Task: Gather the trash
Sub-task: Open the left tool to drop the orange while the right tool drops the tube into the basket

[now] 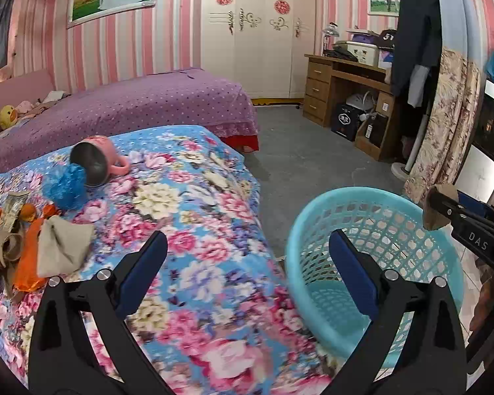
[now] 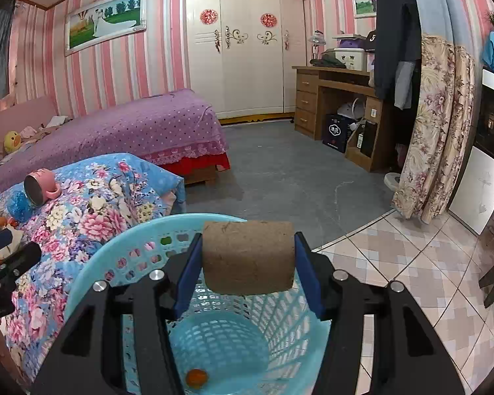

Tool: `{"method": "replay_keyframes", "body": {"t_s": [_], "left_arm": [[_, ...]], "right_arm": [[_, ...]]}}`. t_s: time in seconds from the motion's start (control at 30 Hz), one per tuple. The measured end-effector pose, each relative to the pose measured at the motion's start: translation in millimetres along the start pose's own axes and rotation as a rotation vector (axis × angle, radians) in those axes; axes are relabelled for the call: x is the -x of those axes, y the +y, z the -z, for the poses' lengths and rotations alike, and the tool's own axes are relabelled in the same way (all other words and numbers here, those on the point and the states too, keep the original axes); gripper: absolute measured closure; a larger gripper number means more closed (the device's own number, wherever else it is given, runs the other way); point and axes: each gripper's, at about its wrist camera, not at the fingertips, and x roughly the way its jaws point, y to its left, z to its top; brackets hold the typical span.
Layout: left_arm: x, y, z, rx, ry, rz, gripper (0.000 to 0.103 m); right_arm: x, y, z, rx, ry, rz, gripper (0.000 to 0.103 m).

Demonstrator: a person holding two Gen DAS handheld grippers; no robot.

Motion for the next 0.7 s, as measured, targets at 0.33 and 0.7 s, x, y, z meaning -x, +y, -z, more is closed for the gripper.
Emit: {"method": "replay_keyframes", "body": {"t_s": [0.33, 0.7], "left_arm": [[23, 38, 0, 0.024, -0.025, -0.049, 0.006], [62, 107, -6, 0.064, -0.065, -0.131, 0.006]], "right_arm": [[7, 28, -7, 0.013, -0.031, 0.003, 0.011], [13, 73, -17, -0.009, -0.055, -0.029, 0.005]]}}
